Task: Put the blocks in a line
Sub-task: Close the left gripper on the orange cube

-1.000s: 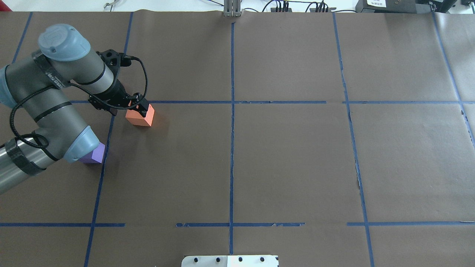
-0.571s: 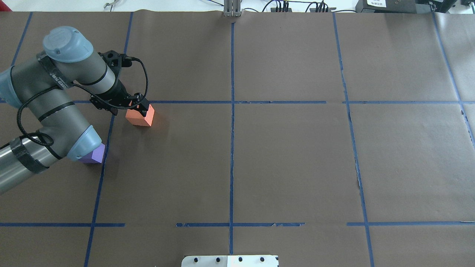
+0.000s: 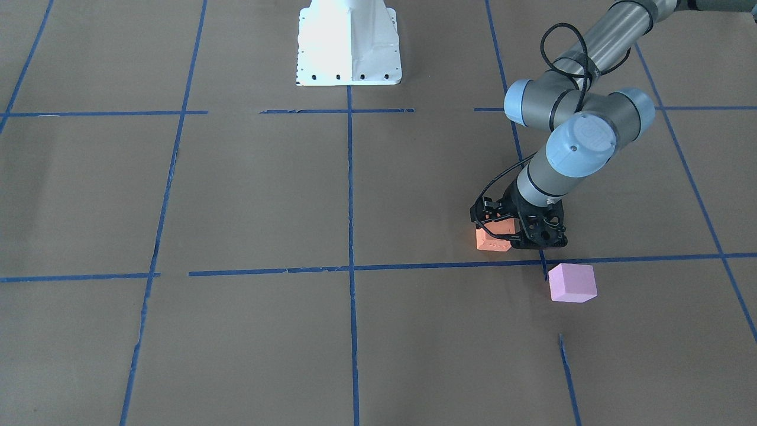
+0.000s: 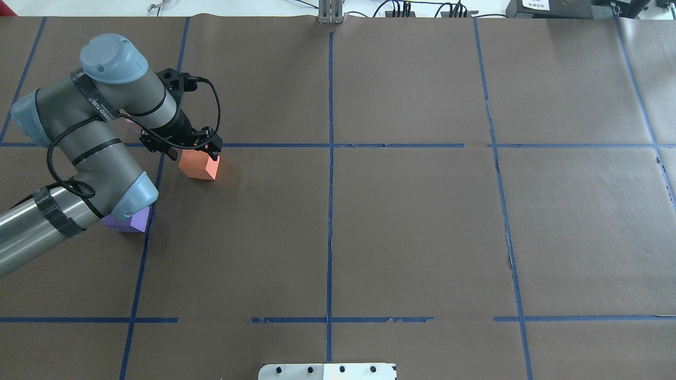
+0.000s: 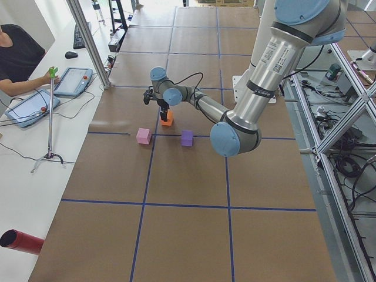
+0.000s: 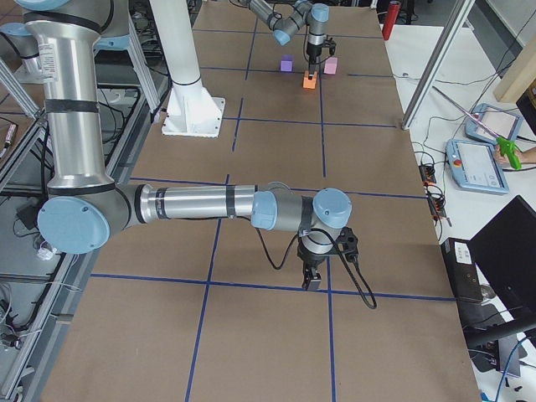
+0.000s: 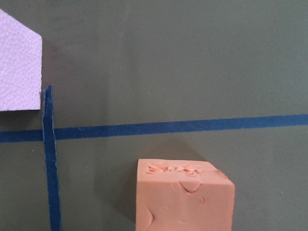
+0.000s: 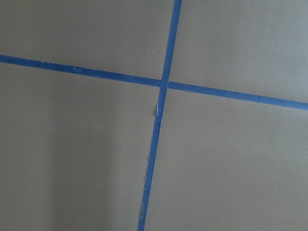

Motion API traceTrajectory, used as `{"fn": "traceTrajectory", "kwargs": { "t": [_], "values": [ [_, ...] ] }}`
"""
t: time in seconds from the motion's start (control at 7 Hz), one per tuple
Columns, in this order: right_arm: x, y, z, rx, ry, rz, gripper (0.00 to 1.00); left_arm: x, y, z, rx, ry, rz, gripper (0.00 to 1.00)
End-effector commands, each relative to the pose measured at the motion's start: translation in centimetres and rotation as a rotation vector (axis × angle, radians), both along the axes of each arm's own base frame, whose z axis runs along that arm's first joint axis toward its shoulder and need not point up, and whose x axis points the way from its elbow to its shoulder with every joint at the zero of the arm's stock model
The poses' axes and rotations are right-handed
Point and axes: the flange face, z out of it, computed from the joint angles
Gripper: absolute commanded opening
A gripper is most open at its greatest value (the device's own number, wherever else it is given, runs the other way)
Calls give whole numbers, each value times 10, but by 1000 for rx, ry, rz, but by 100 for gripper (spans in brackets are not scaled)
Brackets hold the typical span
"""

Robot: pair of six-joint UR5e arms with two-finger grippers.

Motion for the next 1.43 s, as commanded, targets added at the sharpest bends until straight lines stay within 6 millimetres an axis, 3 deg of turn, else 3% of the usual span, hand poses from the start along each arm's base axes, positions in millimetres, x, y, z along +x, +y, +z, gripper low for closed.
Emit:
{"fn": "traceTrajectory", "kwargs": {
  "t": [0.0, 0.43, 0.57, 1.0, 1.14, 1.29],
  "values": [
    [0, 0, 0, 2, 0, 0, 100, 6, -4, 7, 2, -2, -1, 100],
    [0, 0, 0, 0, 0, 0, 100, 17, 6, 14, -5, -10, 18, 98],
    [0, 0, 0, 0, 0, 0, 100, 18, 7, 15, -5, -10, 21, 90],
    [0, 0, 0, 0, 0, 0, 100, 17, 5, 11, -3, 11, 1, 13],
    [0, 0, 0, 0, 0, 0, 100, 10, 2, 5, 7, 17, -6, 0],
    [0, 0, 0, 0, 0, 0, 100, -29, -12, -16, 33, 36, -55, 0]
  ]
}}
